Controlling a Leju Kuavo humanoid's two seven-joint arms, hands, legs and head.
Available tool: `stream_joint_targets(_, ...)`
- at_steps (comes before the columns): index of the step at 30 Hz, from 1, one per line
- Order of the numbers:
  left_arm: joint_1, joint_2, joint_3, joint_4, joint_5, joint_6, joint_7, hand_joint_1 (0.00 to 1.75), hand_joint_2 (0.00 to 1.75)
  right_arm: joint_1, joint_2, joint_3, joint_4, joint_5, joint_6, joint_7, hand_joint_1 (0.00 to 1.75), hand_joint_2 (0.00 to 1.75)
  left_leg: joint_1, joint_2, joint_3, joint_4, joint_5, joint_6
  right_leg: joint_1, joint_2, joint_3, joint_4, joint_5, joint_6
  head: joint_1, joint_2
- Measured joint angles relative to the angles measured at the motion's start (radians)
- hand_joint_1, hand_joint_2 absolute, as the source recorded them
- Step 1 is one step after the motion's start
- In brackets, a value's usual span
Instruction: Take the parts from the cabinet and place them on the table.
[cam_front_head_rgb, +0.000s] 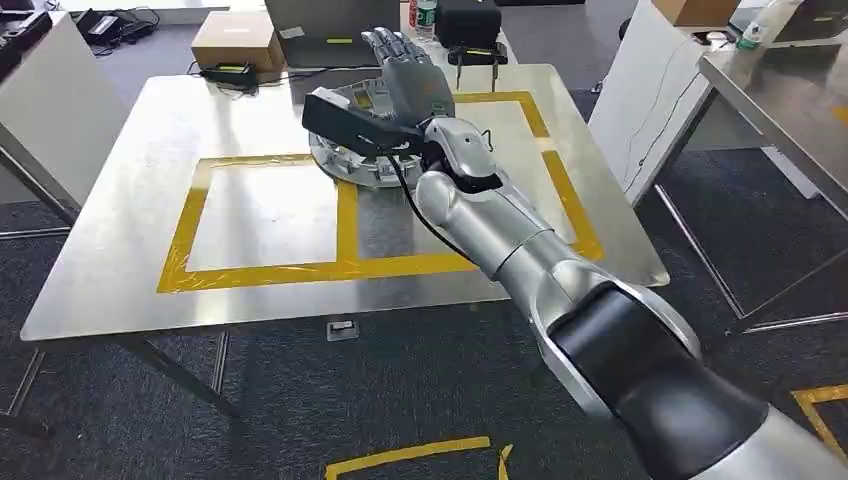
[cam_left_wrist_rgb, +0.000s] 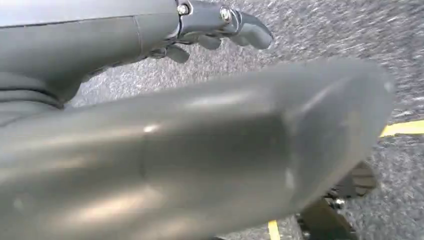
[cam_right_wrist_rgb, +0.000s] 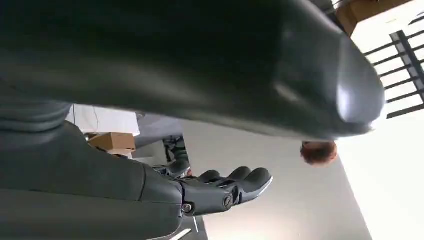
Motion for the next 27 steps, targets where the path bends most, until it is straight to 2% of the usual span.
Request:
stream_joint_targets(1,0.0,0.0,0.0,0.0,-0.004,0.0,0.002,0.0,0.0,0.001,-0.002,0.0,0.0,0.002,0.0,0.006,0.0,0.0,-0.002,0.001,-0.007,0.001,0.006,0.009,0.001,-0.001,-0.009,0.027,-0.039,0.001,0.0,0.0)
stream_joint_targets(2,-0.001,0.0,0.0,0.0,-0.007,0.0,0.002,0.0,0.0,0.0,-0.003,0.0,0.0,0.003,-0.001,0.007,0.0,0.0,-0.005,0.002,-0.016,0.001,0.013,0.021,0.001,-0.001,-0.028,0.084,-0.089,0.002,0.0,0.0)
stream_joint_targets(4,-0.003,0.0,0.001,0.0,-0.008,0.0,0.003,0.0,0.0,0.003,-0.003,0.0,0.0,0.006,0.0,0.007,0.0,0.0,-0.013,0.004,-0.035,0.001,0.028,0.034,0.009,-0.001,-0.078,0.245,-0.185,-0.001,0.0,0.0)
stream_joint_targets(5,-0.003,0.0,0.001,0.0,-0.01,0.0,0.003,0.0,0.0,0.007,-0.005,0.0,0.0,0.008,0.0,0.007,0.0,0.0,-0.019,0.004,-0.045,0.001,0.037,0.038,0.013,-0.001,-0.091,0.309,-0.211,-0.005,0.0,0.0)
stream_joint_targets(6,-0.003,0.0,0.001,0.0,-0.01,0.0,0.004,0.0,0.0,0.011,-0.005,0.0,0.0,0.009,0.0,0.008,0.0,0.0,-0.025,0.004,-0.054,0.001,0.045,0.041,0.019,0.0,-0.082,0.323,-0.206,-0.013,0.0,0.0)
stream_joint_targets(7,-0.003,0.0,0.001,0.0,-0.01,0.0,0.004,0.0,0.0,0.013,-0.005,0.0,0.0,0.011,0.001,0.009,0.0,0.0,-0.032,0.003,-0.065,0.001,0.054,0.045,0.029,0.001,-0.052,0.293,-0.183,-0.027,0.001,0.0)
stream_joint_targets(8,-0.003,0.0,0.001,0.0,-0.01,0.0,0.003,0.0,0.0,0.013,-0.006,0.0,-0.001,0.012,0.001,0.01,0.0,0.0,-0.041,0.003,-0.073,0.001,0.062,0.048,0.037,0.001,-0.006,0.231,-0.152,-0.044,0.001,0.0)
stream_joint_targets(9,-0.003,0.0,0.001,0.0,-0.011,0.0,0.003,0.0,0.0,0.012,-0.007,0.0,-0.005,0.014,0.0,0.01,0.0,0.0,-0.048,0.001,-0.08,0.001,0.07,0.05,0.049,0.002,0.054,0.148,-0.124,-0.068,0.001,0.0)
stream_joint_targets(10,-0.003,-0.008,0.001,0.0,-0.01,0.0,0.003,0.0,0.0,0.008,-0.007,0.0,-0.013,0.018,-0.002,0.01,0.0,0.0,-0.043,0.004,-0.085,0.001,0.078,0.054,0.067,0.004,0.115,0.052,-0.135,-0.106,0.0,0.0)
stream_joint_targets(11,-0.002,-0.009,0.001,0.002,-0.01,0.002,0.003,0.0,0.0,0.009,-0.007,-0.001,-0.02,0.018,-0.003,0.008,0.0,0.0,-0.05,0.005,-0.089,-0.003,0.088,0.047,0.067,-0.005,0.134,0.015,-0.153,-0.115,-0.012,0.0)
stream_joint_targets(12,-0.006,-0.01,0.001,-0.001,-0.01,0.002,0.002,0.0,0.0,0.005,-0.007,-0.001,-0.023,0.019,-0.002,0.005,0.0,0.0,-0.037,0.007,-0.088,-0.008,0.094,0.04,0.075,-0.008,0.132,0.013,-0.128,-0.1,-0.004,0.0)
stream_joint_targets(13,-0.005,-0.008,0.002,0.0,-0.01,-0.001,0.003,0.0,0.0,-0.003,-0.011,-0.003,-0.023,0.02,-0.001,0.003,0.0,0.0,-0.032,0.009,-0.088,-0.012,0.104,0.033,0.079,-0.004,0.13,0.006,-0.122,-0.108,0.003,0.0)
stream_joint_targets(14,-0.006,-0.016,0.002,0.001,-0.01,0.0,0.003,0.0,0.0,-0.007,-0.011,-0.003,-0.024,0.02,0.002,0.002,0.0,0.0,-0.032,0.01,-0.088,-0.019,0.114,0.029,0.081,-0.004,0.128,0.001,-0.113,-0.111,0.004,0.0)
stream_joint_targets(15,-0.004,-0.015,0.003,0.001,-0.007,0.001,0.004,0.0,0.0,-0.007,-0.011,-0.003,-0.025,0.02,0.003,-0.001,0.0,0.0,-0.039,0.009,-0.088,-0.03,0.125,0.024,0.075,-0.005,0.129,-0.021,-0.093,-0.115,0.005,0.0)
stream_joint_targets(16,-0.003,-0.015,0.005,0.002,-0.005,0.002,0.004,0.0,0.0,-0.008,-0.01,-0.003,-0.026,0.02,0.003,-0.007,0.0,0.0,-0.041,0.006,-0.098,-0.015,0.102,0.023,0.064,-0.013,0.128,-0.037,-0.073,-0.101,0.006,0.0)
stream_joint_targets(17,-0.002,-0.016,0.006,0.002,-0.003,0.003,0.004,0.0,0.0,-0.01,-0.008,-0.003,-0.026,0.02,0.004,-0.01,0.0,0.0,-0.041,0.002,-0.113,0.02,0.048,0.017,0.058,-0.01,0.117,-0.045,-0.058,-0.106,0.003,0.0)
stream_joint_targets(19,-0.002,-0.012,0.008,0.002,0.002,0.007,0.003,0.0,0.0,-0.012,-0.004,-0.004,-0.028,0.02,0.006,-0.013,0.0,0.0,-0.032,0.001,-0.145,0.153,-0.064,-0.001,0.048,-0.01,0.085,-0.043,-0.034,-0.093,0.0,0.0)
stream_joint_targets(20,-0.002,-0.01,0.009,0.002,0.003,0.007,0.002,0.0,0.0,-0.01,-0.003,-0.004,-0.028,0.02,0.006,-0.013,0.0,0.0,-0.025,0.001,-0.159,0.231,-0.099,-0.011,0.044,-0.01,0.068,-0.042,-0.022,-0.088,0.0,0.0)
stream_joint_targets(21,-0.002,-0.008,0.009,0.002,0.003,0.007,0.001,0.0,0.0,-0.008,-0.003,-0.004,-0.028,0.02,0.006,-0.013,0.0,0.0,-0.019,0.001,-0.158,0.276,-0.096,-0.02,0.039,-0.011,0.052,-0.04,-0.01,-0.082,0.0,0.0)
stream_joint_targets(22,-0.002,-0.007,0.009,0.002,0.003,0.007,0.001,0.0,0.0,-0.006,-0.003,-0.004,-0.028,0.02,0.006,-0.013,0.0,0.0,-0.013,0.002,-0.138,0.278,-0.066,-0.029,0.032,-0.013,0.035,-0.037,0.002,-0.075,0.001,0.0)
stream_joint_targets(23,-0.002,-0.005,0.009,0.002,0.003,0.007,0.002,0.0,0.0,-0.006,-0.003,-0.004,-0.028,0.02,0.007,-0.013,0.0,0.0,-0.006,0.002,-0.104,0.245,-0.025,-0.039,0.025,-0.015,0.018,-0.032,0.012,-0.067,0.001,0.0)
stream_joint_targets(24,-0.002,-0.005,0.009,0.002,0.003,0.007,0.001,0.0,0.0,-0.007,-0.003,-0.004,-0.028,0.02,0.007,-0.012,0.0,0.0,0.001,0.003,-0.052,0.182,0.008,-0.05,0.017,-0.015,0.001,-0.023,0.02,-0.058,0.001,0.0)
stream_joint_targets(25,-0.003,-0.005,0.009,0.002,0.004,0.007,0.001,0.0,0.0,-0.009,-0.002,-0.004,-0.029,0.02,0.007,-0.013,0.0,0.0,0.012,0.004,0.015,0.092,0.007,-0.063,0.012,-0.015,-0.016,-0.008,0.027,-0.048,0.0,0.0)
stream_joint_targets(26,-0.006,-0.012,0.009,0.003,0.003,0.007,0.001,0.0,0.0,-0.01,-0.001,-0.005,-0.032,0.02,0.007,-0.012,0.0,0.0,0.002,0.001,0.07,0.016,-0.059,-0.073,0.015,-0.015,-0.034,0.002,0.033,-0.038,-0.007,0.0)
stream_joint_targets(27,-0.005,-0.007,0.009,0.0,0.003,0.007,-0.001,0.0,0.0,-0.01,-0.001,-0.005,-0.033,0.02,0.006,-0.012,0.0,0.0,-0.001,-0.002,0.062,0.008,-0.059,-0.034,0.018,-0.014,-0.038,0.005,0.041,-0.032,-0.002,0.0)
